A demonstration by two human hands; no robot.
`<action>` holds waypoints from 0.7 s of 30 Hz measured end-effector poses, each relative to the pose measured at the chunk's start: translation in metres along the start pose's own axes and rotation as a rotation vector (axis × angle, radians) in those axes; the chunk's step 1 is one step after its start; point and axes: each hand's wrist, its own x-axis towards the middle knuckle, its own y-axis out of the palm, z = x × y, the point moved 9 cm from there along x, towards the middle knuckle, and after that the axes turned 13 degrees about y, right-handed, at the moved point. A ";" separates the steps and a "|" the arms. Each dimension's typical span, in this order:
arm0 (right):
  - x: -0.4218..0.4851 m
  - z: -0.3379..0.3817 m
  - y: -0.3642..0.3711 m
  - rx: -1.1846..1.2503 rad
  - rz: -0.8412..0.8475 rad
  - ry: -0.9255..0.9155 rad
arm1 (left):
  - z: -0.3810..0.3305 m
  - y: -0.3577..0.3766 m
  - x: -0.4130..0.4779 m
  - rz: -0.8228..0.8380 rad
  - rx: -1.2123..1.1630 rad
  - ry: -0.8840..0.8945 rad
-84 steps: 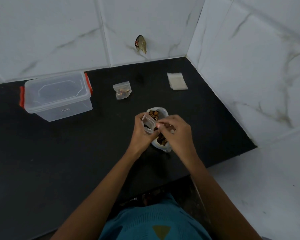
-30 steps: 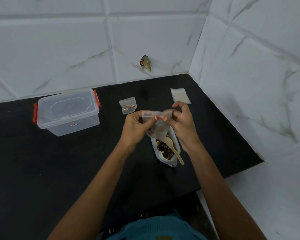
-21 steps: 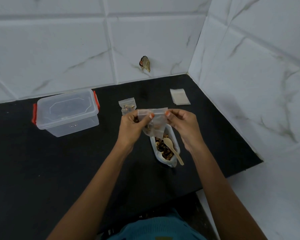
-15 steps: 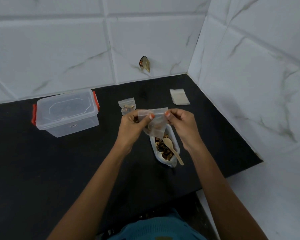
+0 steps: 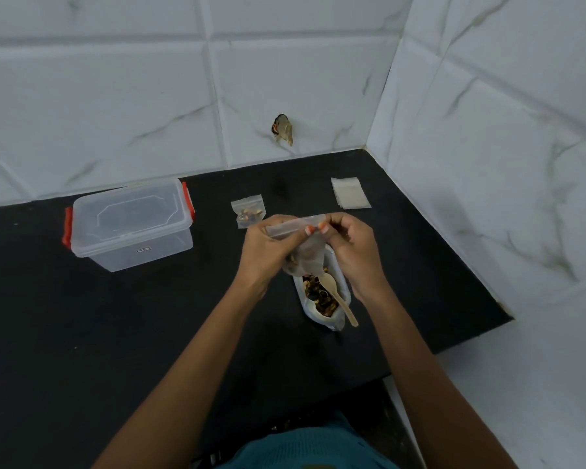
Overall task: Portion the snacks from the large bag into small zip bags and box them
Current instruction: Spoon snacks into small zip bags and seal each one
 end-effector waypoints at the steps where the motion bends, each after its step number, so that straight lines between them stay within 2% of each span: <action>1: -0.001 0.000 -0.001 -0.006 -0.001 0.003 | -0.001 0.000 0.000 0.002 0.005 0.008; 8: -0.001 -0.006 -0.006 0.019 0.023 0.045 | -0.003 0.004 0.002 0.049 0.022 0.006; 14: 0.002 -0.008 -0.007 0.001 -0.056 0.053 | 0.001 0.009 0.001 0.105 0.012 -0.006; 21: 0.003 -0.011 -0.009 0.054 -0.027 0.071 | 0.007 -0.003 0.001 0.026 -0.021 -0.018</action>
